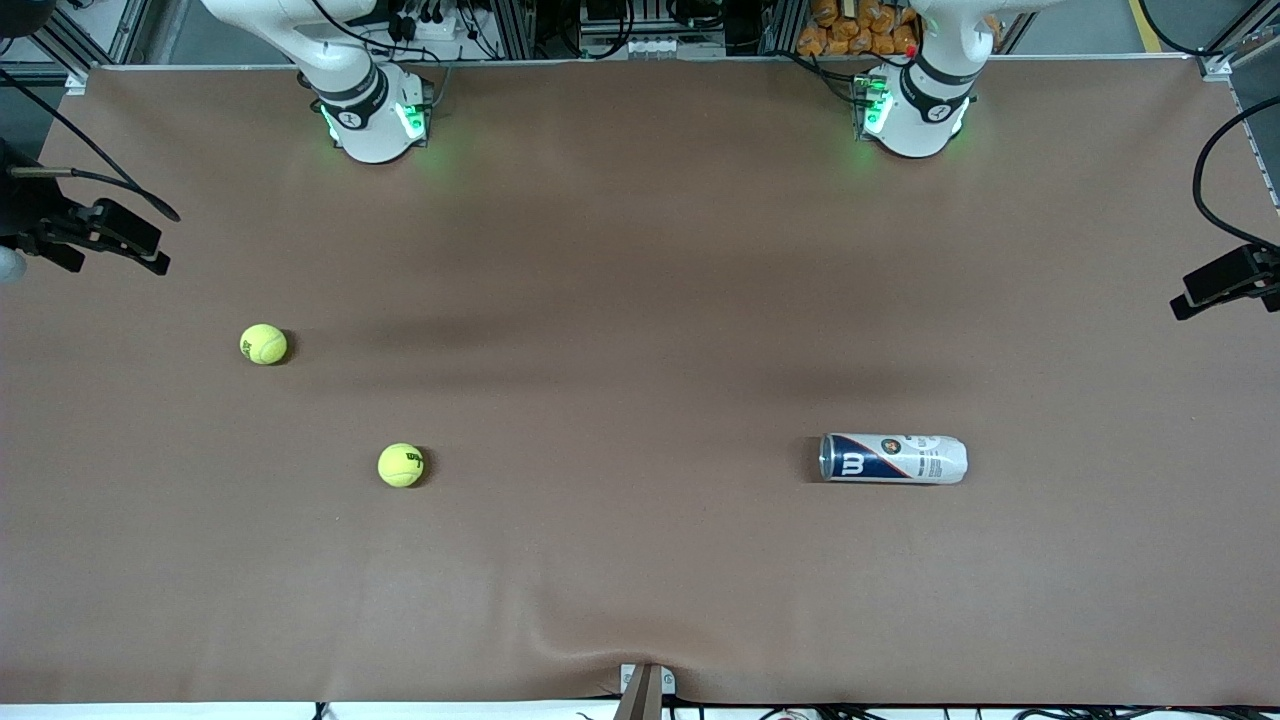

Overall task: Insert tennis ball vertically with right arm
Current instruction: 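Reach the right gripper to a tennis ball while the left gripper reaches the can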

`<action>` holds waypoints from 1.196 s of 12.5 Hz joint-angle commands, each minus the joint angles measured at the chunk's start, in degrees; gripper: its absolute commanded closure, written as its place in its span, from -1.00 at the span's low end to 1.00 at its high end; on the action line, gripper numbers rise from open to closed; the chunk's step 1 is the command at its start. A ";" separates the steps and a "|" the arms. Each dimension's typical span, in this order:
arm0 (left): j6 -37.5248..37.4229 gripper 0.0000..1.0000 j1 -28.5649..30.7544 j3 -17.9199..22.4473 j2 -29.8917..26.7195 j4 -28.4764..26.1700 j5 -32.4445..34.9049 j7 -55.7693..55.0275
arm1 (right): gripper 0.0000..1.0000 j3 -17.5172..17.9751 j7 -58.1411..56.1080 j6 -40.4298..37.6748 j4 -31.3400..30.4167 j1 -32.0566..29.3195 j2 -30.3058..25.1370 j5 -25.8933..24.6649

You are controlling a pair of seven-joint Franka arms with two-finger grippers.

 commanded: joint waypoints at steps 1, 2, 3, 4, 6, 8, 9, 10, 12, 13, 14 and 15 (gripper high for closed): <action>0.60 -1.00 -0.68 -1.17 2.70 0.21 -0.87 4.63 | -1.00 0.07 -0.31 0.38 -0.85 0.56 -0.88 0.21; 0.69 -1.00 -1.03 -1.26 4.10 0.21 -0.34 5.61 | -1.00 0.07 -0.31 0.47 -0.85 0.56 -0.79 0.21; 0.86 -1.00 -2.08 -1.26 5.68 0.21 0.28 5.71 | -1.00 0.07 -0.31 0.82 -0.85 0.65 -0.62 0.21; 0.87 -1.00 -2.35 -1.35 7.70 0.21 0.28 5.71 | -1.00 0.07 -0.31 0.91 -0.85 0.65 -0.35 0.21; 0.95 -1.00 -3.84 -1.88 12.36 0.21 1.94 6.58 | -1.00 0.07 -0.31 2.48 -1.02 0.56 0.96 0.30; 2.78 -1.00 -5.08 -1.97 15.10 0.39 5.98 14.71 | -1.00 0.07 0.21 3.28 -1.11 0.56 2.54 0.30; 4.54 -1.00 -5.25 -1.97 15.19 0.22 6.35 18.15 | -1.00 0.07 0.30 3.89 -1.63 0.56 2.64 0.30; 5.60 -1.00 -6.04 -1.97 16.15 0.30 6.44 20.62 | -1.00 0.07 0.39 3.81 -1.72 0.56 2.29 0.30; 7.62 -1.00 -10.50 -1.97 18.78 0.39 14.64 24.50 | -1.00 0.07 0.04 3.11 -1.64 0.48 0.80 0.22; 8.50 -1.00 -13.58 -2.14 19.67 0.30 20.27 24.78 | -1.00 0.07 -0.13 2.93 -1.73 0.30 0.79 0.21; 8.60 -1.00 -15.35 -2.40 20.72 0.22 22.41 25.56 | -1.00 0.07 -0.22 3.19 -1.99 0.13 1.23 0.30; 8.77 -1.00 -17.54 -2.67 22.03 0.30 22.69 27.66 | -1.00 0.15 0.30 4.68 -2.77 0.30 1.93 0.39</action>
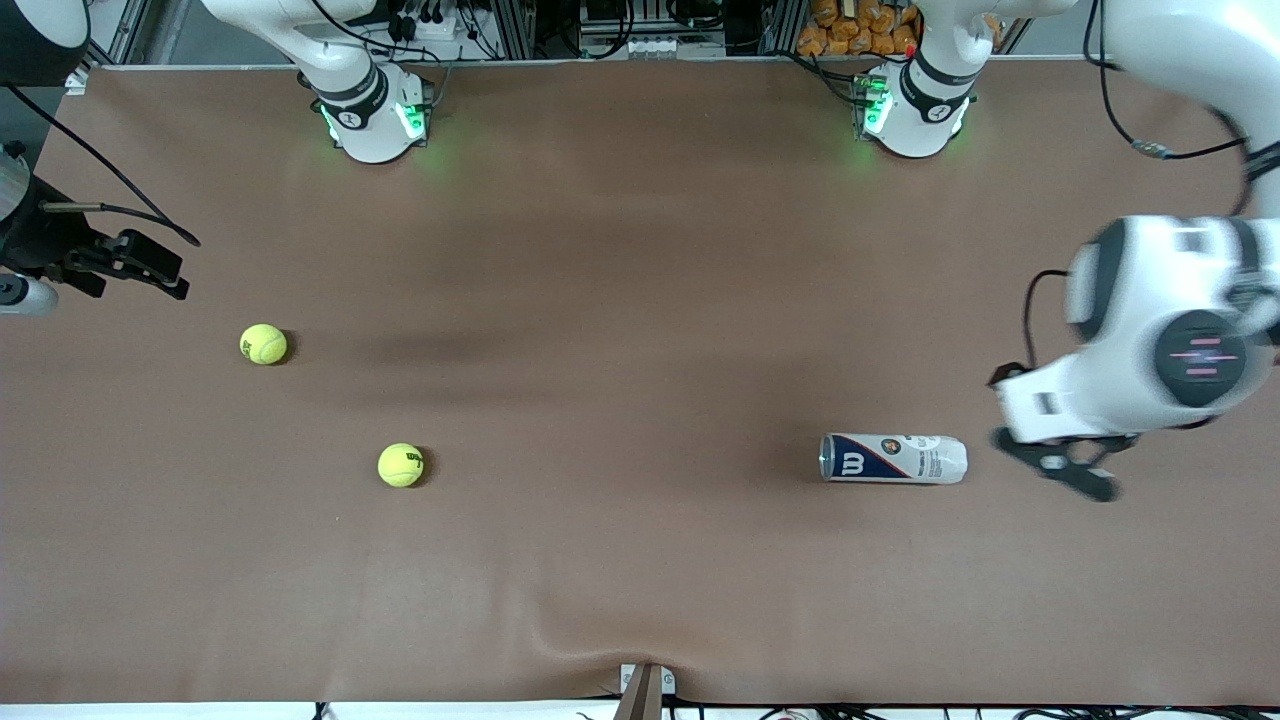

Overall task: Insert tennis ball vertically with right arm
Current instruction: 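Reach the right gripper to a tennis ball while the left gripper reaches the can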

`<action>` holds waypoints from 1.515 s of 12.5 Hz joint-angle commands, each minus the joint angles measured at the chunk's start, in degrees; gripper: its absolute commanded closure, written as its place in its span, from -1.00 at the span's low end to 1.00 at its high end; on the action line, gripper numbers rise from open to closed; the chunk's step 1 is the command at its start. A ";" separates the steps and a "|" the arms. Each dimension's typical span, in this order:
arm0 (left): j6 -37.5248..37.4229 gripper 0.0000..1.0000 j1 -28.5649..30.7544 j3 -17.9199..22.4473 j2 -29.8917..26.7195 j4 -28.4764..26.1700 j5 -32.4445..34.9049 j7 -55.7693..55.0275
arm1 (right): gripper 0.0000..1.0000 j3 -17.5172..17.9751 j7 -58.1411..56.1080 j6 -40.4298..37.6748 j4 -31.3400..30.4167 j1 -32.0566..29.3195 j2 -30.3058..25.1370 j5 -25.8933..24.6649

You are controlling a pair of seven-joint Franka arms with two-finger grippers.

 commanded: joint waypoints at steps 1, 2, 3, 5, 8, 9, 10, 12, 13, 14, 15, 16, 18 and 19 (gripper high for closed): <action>0.89 -1.00 -5.81 0.22 4.20 1.01 3.49 3.57 | -1.00 0.26 0.38 3.77 -1.89 0.19 0.27 0.88; 1.59 -1.00 -7.75 0.13 6.40 1.01 5.41 3.57 | -1.00 0.52 0.38 4.84 -1.89 0.10 1.14 1.06; 2.56 -1.00 -8.98 0.13 8.51 1.10 7.60 3.49 | -1.00 0.70 0.38 4.93 -1.89 0.10 1.15 1.06; 6.67 -1.00 -9.43 0.13 12.38 1.01 10.59 3.66 | -1.00 0.87 0.12 4.85 -1.37 0.01 0.89 1.06; 10.82 -1.00 -11.62 0.13 17.31 1.01 15.61 3.23 | -1.00 0.87 0.38 8.97 -1.81 0.18 3.68 1.14; 11.09 -1.00 -12.24 0.13 17.84 1.01 16.75 3.31 | -1.00 0.87 0.47 11.24 -1.81 0.36 5.53 1.67; 11.18 -1.00 -12.33 0.05 18.46 1.10 17.81 3.57 | -1.00 0.96 0.39 13.61 -1.81 0.54 7.72 2.46; 12.32 -1.00 -12.60 0.05 19.07 0.84 18.87 3.66 | -1.00 0.96 0.21 19.15 -1.46 2.38 12.81 2.46; 13.45 -1.00 -12.60 0.05 19.16 0.66 19.66 4.10 | -1.00 1.22 0.82 21.70 -1.45 2.73 15.27 2.55; 14.08 -1.00 -12.69 0.05 19.51 0.66 20.19 4.97 | -1.00 1.31 1.35 24.85 -1.45 3.26 17.65 2.55; 14.52 -1.00 -12.86 0.05 19.95 0.66 20.80 5.24 | -1.00 1.31 1.44 27.76 -1.45 4.13 20.02 2.55; 15.13 -1.00 -12.95 0.05 20.39 0.66 21.59 5.42 | -1.00 1.31 1.44 30.05 -1.11 4.93 22.13 2.64; 16.62 -1.00 -13.39 0.05 21.36 0.66 21.77 5.33 | -1.00 1.31 1.61 35.32 0.03 6.86 27.49 2.73; 16.89 -1.00 -13.48 0.05 21.80 0.66 21.69 4.98 | -1.00 1.31 1.96 38.13 0.74 6.95 30.65 2.73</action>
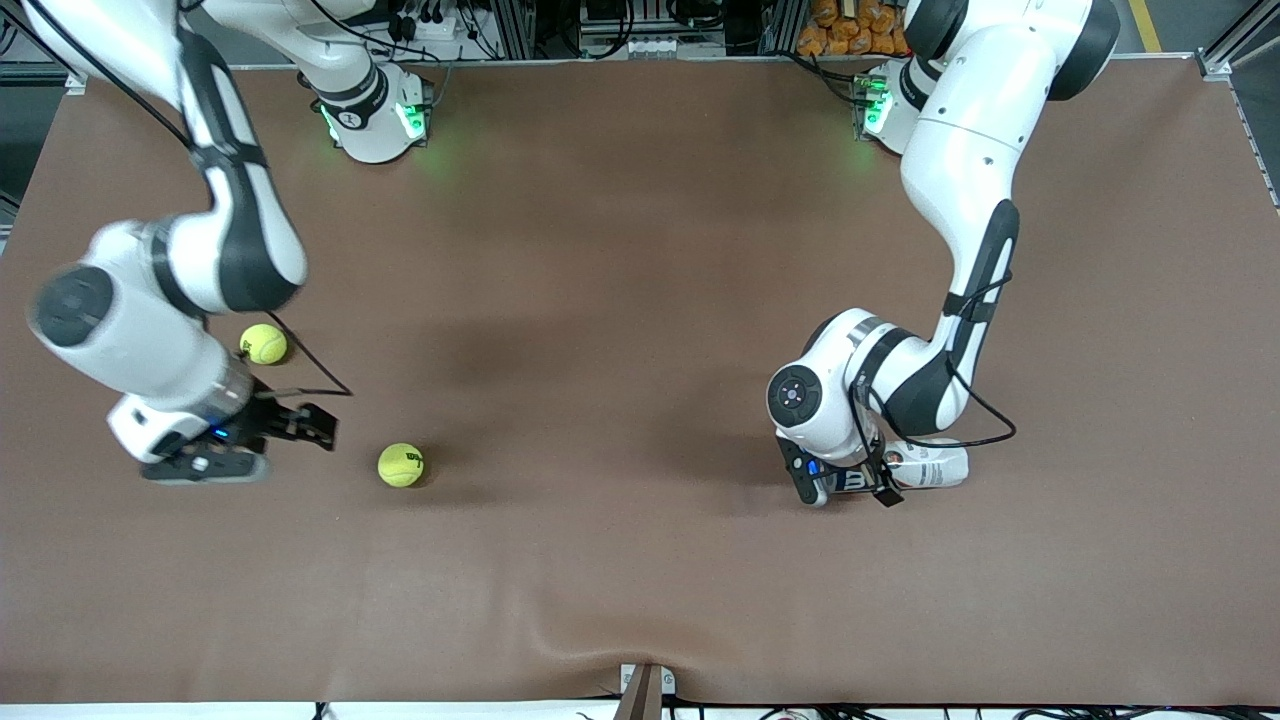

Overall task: Insert tennis ball vertically with right arm
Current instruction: 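Grasp the ball with the right gripper while the left gripper grasps the can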

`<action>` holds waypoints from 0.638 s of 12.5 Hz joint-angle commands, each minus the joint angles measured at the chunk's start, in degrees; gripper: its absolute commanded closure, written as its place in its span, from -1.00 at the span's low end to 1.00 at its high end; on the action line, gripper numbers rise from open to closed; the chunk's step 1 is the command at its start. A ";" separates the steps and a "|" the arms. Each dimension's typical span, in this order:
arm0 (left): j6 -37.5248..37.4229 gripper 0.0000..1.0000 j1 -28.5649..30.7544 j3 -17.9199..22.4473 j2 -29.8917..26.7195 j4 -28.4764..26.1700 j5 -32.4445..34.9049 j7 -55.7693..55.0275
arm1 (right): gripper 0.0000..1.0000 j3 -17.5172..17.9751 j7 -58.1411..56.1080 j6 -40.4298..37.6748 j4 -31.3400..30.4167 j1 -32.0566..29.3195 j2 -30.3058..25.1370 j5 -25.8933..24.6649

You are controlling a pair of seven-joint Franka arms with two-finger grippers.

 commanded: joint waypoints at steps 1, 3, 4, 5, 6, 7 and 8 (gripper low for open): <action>1.18 -1.00 -0.53 0.29 1.50 0.87 1.54 0.02 | -1.00 0.08 0.84 6.44 3.22 1.21 8.02 0.80; 2.15 -1.00 -0.53 0.29 1.77 0.78 1.54 0.02 | -1.00 0.17 0.66 10.76 3.23 2.26 11.64 0.28; 2.50 -1.00 -0.53 0.29 2.12 0.78 1.54 0.02 | -1.00 0.17 0.75 11.56 3.49 2.35 13.05 0.18; 2.77 -1.00 -0.53 0.29 2.21 0.78 1.63 0.11 | -1.00 0.17 0.84 13.05 3.49 2.44 14.46 0.53; 2.94 -1.00 -0.45 0.29 2.21 0.78 1.63 0.28 | -1.00 0.17 1.27 14.80 3.32 2.79 15.51 1.14; 2.94 -1.00 -0.44 0.29 2.21 0.87 1.71 0.63 | -1.00 0.17 1.80 15.08 3.31 2.97 15.87 1.67; 2.94 -0.93 -0.44 0.29 2.21 0.87 2.06 0.63 | -1.00 0.26 1.81 14.83 3.23 3.14 15.88 1.68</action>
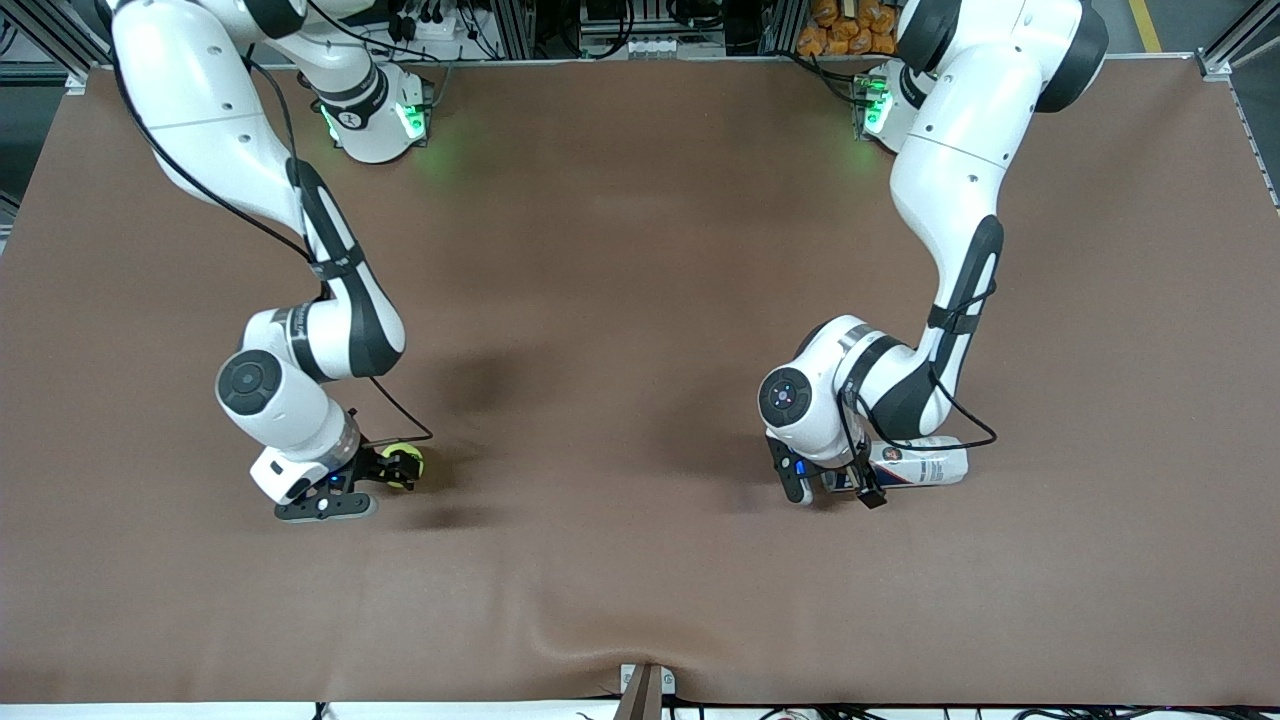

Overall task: Insert tennis ball vertically with right arm
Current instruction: 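Grasp the ball with the right gripper while the left gripper grasps the can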

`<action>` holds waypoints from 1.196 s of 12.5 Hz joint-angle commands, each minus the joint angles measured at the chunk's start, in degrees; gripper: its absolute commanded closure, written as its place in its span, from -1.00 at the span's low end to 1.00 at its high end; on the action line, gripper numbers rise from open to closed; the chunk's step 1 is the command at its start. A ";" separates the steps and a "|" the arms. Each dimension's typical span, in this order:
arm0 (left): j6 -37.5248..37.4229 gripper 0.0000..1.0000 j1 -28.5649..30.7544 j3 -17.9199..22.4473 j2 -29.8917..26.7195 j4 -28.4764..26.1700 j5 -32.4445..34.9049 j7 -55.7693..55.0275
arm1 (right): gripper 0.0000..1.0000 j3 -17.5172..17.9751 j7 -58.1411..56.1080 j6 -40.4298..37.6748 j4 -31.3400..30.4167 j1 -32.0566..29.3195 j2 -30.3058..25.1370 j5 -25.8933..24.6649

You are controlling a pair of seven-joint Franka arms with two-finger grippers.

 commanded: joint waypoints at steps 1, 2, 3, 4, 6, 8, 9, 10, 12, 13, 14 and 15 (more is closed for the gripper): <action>0.42 -0.59 -0.30 0.23 0.51 0.86 2.52 0.60 | -1.00 -0.03 0.90 -0.30 1.34 0.62 0.75 0.88; 0.42 -0.40 -0.31 0.23 0.42 0.86 2.70 0.60 | -1.00 0.15 0.90 -0.30 0.99 0.45 0.75 0.88; 0.42 -0.22 -0.31 0.23 0.42 0.86 2.79 0.69 | -1.00 0.49 0.90 -0.56 0.55 0.45 0.75 0.88; 0.42 -0.11 -0.31 0.23 0.34 0.95 2.79 0.69 | -1.00 0.59 0.81 -0.74 0.02 0.45 0.75 0.79; 0.42 0.05 -0.22 0.31 0.16 0.95 2.88 0.69 | -1.00 0.59 0.02 -0.83 -1.29 0.19 0.58 0.71; 0.42 -0.05 -0.31 0.40 -0.80 1.21 3.14 2.00 | -1.00 0.67 -0.07 -1.00 -2.17 -0.08 0.40 0.62; 0.33 -0.05 -0.31 0.31 -2.37 1.30 3.14 3.32 | -1.00 1.46 0.02 -1.53 -2.79 -0.60 0.14 0.62; -0.19 -0.05 -0.31 0.31 -3.78 1.39 3.05 4.63 | -1.00 2.34 0.02 -2.23 -2.79 -1.22 0.14 0.62; -0.90 -0.03 -0.83 0.14 -6.59 1.30 2.35 5.44 | -1.00 2.61 -0.07 -2.50 -2.97 -1.57 0.14 0.62; -1.07 -0.03 -1.09 0.14 -7.65 1.39 2.09 5.35 | -1.00 2.61 -0.07 -2.50 -3.41 -1.57 0.14 0.53; -1.16 -0.03 -1.18 -0.04 -9.14 1.30 1.39 5.26 | -0.84 2.61 -0.07 -2.50 -3.41 -1.57 0.14 0.53; -1.16 -0.02 -1.10 -0.47 -10.72 1.30 -1.23 5.00 | -0.53 2.61 0.02 -2.50 -3.41 -1.57 0.05 0.53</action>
